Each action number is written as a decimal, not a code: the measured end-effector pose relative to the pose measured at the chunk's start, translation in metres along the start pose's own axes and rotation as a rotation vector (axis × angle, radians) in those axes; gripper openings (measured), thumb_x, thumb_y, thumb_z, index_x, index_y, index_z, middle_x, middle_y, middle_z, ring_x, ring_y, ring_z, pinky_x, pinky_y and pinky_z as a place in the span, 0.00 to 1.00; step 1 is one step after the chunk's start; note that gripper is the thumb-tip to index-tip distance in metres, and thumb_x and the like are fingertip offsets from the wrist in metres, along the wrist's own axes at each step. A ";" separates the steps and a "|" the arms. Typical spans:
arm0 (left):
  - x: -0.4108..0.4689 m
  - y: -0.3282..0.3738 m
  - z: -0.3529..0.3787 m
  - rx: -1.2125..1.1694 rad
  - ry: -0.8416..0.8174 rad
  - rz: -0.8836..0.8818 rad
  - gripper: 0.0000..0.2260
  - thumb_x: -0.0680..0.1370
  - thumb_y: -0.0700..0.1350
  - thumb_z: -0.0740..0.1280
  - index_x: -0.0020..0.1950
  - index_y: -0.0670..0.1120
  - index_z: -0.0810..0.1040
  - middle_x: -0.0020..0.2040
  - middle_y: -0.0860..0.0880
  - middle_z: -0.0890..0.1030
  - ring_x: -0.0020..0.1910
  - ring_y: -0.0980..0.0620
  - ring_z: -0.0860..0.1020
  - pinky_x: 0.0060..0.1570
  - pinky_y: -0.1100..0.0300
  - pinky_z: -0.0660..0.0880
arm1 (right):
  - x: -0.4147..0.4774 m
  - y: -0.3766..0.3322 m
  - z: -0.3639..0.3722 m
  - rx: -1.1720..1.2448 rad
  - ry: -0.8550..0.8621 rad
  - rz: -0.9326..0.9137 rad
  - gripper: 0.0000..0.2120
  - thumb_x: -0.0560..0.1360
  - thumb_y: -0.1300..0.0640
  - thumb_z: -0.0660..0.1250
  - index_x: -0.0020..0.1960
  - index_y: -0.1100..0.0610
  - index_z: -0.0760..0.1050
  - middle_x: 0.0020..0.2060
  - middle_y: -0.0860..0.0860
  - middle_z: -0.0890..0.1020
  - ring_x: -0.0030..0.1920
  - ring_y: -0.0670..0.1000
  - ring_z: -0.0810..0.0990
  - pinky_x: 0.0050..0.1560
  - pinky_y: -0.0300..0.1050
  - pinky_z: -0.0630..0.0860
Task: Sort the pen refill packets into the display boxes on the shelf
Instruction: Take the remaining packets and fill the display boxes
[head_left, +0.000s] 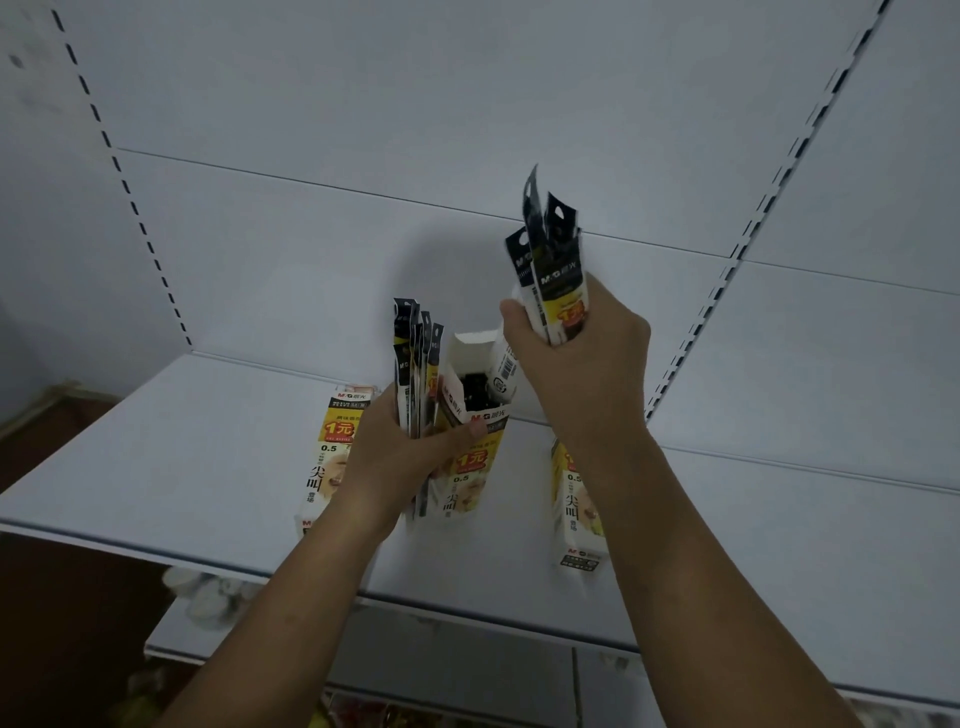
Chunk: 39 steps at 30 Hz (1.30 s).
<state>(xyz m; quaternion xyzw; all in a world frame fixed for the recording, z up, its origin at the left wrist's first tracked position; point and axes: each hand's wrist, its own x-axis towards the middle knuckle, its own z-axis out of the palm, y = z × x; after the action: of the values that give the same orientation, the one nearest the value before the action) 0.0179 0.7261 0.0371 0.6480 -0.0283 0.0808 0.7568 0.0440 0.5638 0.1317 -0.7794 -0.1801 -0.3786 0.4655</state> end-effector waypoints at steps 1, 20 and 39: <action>0.000 0.001 0.000 0.012 -0.001 0.011 0.17 0.71 0.36 0.80 0.58 0.42 0.82 0.42 0.52 0.87 0.36 0.58 0.83 0.35 0.67 0.77 | 0.002 0.000 0.000 -0.017 0.003 -0.010 0.12 0.76 0.54 0.77 0.41 0.53 0.74 0.29 0.40 0.75 0.30 0.42 0.75 0.33 0.32 0.74; -0.001 0.004 0.003 0.042 0.016 0.016 0.20 0.69 0.38 0.81 0.60 0.44 0.83 0.51 0.48 0.89 0.51 0.49 0.88 0.46 0.56 0.85 | 0.011 -0.002 -0.002 -0.110 -0.093 -0.046 0.09 0.76 0.54 0.75 0.43 0.55 0.76 0.31 0.44 0.78 0.31 0.45 0.76 0.32 0.39 0.75; 0.001 0.004 0.003 0.078 0.034 0.021 0.21 0.70 0.39 0.81 0.61 0.45 0.83 0.51 0.49 0.89 0.50 0.51 0.88 0.43 0.59 0.84 | -0.003 0.015 0.004 0.006 -0.055 0.026 0.10 0.77 0.55 0.76 0.44 0.53 0.75 0.30 0.40 0.75 0.30 0.40 0.76 0.33 0.29 0.71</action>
<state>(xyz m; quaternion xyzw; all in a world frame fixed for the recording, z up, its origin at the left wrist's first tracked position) 0.0189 0.7236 0.0416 0.6751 -0.0190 0.1008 0.7306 0.0534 0.5600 0.1197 -0.7902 -0.1840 -0.3505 0.4678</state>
